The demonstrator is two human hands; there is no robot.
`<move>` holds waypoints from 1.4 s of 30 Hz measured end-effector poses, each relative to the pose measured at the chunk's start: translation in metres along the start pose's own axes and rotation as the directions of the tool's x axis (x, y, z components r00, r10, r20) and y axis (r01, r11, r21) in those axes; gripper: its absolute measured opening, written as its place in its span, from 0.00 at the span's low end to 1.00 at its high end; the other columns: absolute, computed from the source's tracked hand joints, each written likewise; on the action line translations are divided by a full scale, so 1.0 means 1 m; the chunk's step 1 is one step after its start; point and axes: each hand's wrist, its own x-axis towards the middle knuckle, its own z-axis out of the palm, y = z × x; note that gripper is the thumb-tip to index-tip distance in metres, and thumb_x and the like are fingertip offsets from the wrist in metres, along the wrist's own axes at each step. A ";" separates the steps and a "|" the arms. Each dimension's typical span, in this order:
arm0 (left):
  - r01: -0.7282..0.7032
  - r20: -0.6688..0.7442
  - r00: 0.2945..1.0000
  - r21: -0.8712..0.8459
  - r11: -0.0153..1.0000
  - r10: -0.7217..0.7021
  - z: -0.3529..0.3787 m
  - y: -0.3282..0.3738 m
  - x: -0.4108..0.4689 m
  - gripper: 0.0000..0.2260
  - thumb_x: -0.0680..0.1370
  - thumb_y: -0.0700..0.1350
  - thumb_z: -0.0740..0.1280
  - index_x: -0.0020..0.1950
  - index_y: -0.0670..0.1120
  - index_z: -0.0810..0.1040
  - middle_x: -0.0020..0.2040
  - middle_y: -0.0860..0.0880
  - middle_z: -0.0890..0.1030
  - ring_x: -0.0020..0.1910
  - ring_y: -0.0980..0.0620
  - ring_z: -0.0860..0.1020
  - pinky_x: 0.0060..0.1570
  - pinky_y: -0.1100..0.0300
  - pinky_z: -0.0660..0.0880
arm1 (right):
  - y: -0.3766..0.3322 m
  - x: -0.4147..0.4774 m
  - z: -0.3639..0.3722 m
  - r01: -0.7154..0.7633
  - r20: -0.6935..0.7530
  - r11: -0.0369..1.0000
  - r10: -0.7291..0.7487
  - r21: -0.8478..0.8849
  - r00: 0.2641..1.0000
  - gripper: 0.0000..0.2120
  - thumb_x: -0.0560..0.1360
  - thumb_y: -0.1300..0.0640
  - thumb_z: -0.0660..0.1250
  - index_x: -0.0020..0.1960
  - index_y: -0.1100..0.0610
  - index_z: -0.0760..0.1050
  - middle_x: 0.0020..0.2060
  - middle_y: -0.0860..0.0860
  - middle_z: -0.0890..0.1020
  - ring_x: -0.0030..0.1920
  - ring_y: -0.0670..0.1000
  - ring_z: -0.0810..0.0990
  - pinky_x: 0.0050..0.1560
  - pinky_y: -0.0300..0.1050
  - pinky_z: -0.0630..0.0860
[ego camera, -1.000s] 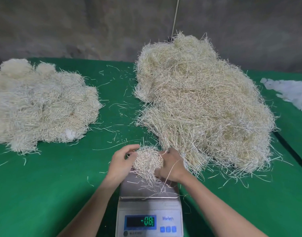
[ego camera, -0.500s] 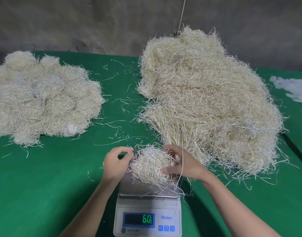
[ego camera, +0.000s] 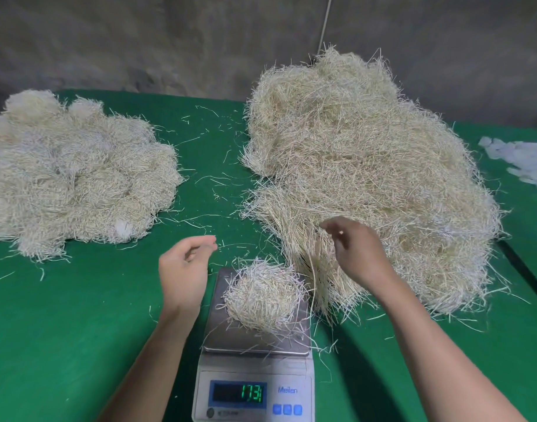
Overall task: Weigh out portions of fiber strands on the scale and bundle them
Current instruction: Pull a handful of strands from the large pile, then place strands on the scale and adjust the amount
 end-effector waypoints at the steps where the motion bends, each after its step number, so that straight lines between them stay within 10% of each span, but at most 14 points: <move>1: -0.001 0.003 1.000 0.000 1.000 0.001 0.001 0.002 -0.001 0.14 0.74 0.33 0.67 0.39 0.53 0.81 0.39 0.54 0.83 0.37 0.63 0.79 0.42 0.72 0.73 | -0.005 0.002 -0.003 0.022 -0.037 0.999 -0.020 0.038 0.999 0.17 0.77 0.69 0.59 0.60 0.55 0.76 0.56 0.51 0.81 0.49 0.44 0.78 0.57 0.41 0.75; 10: 0.004 0.025 1.000 -0.012 1.000 -0.003 0.007 0.012 -0.003 0.15 0.75 0.34 0.67 0.39 0.55 0.81 0.39 0.57 0.83 0.37 0.54 0.77 0.39 0.67 0.72 | -0.011 0.000 -0.006 0.043 -0.004 0.988 -0.043 0.148 0.999 0.13 0.79 0.67 0.58 0.57 0.56 0.77 0.45 0.47 0.80 0.46 0.60 0.81 0.49 0.52 0.78; 42: 0.042 0.048 0.998 -0.032 0.999 -0.041 0.017 0.021 -0.001 0.14 0.75 0.33 0.66 0.39 0.51 0.81 0.40 0.52 0.83 0.37 0.62 0.80 0.43 0.68 0.72 | -0.003 0.004 0.003 0.024 0.056 0.981 -0.036 0.190 0.998 0.11 0.79 0.63 0.60 0.55 0.54 0.78 0.44 0.54 0.83 0.45 0.63 0.79 0.47 0.60 0.76</move>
